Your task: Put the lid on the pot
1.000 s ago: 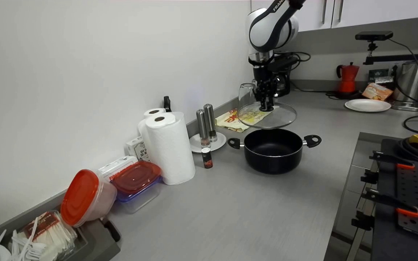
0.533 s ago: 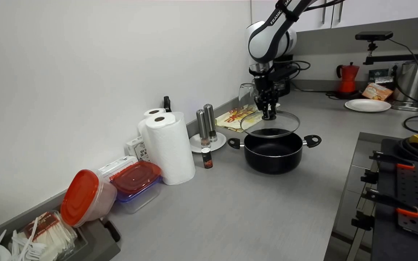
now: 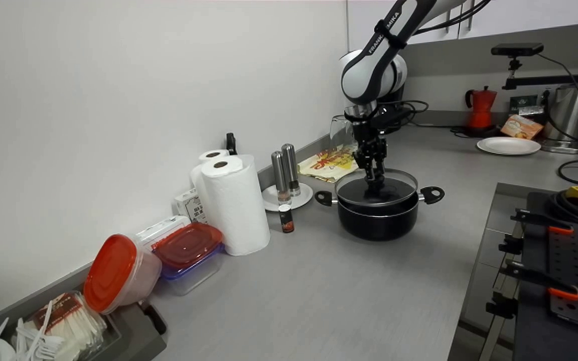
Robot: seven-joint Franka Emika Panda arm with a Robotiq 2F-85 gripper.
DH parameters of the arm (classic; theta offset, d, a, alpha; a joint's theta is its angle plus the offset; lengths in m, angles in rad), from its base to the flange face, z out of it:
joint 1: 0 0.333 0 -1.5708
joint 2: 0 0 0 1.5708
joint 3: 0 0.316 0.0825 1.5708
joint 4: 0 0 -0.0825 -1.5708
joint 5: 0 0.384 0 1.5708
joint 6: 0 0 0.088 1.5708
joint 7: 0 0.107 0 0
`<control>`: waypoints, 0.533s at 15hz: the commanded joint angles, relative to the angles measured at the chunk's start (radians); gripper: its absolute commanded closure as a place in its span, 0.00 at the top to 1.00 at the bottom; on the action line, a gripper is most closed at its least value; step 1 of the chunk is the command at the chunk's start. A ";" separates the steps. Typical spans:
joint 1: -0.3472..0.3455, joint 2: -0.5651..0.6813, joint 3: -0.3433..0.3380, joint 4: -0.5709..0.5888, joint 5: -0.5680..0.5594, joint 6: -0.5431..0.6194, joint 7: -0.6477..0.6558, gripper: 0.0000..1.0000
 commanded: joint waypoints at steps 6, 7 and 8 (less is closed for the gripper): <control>-0.007 0.064 0.011 0.067 0.034 -0.008 -0.028 0.25; -0.007 0.066 0.012 0.069 0.035 -0.009 -0.028 0.25; -0.007 0.067 0.013 0.070 0.036 -0.010 -0.028 0.25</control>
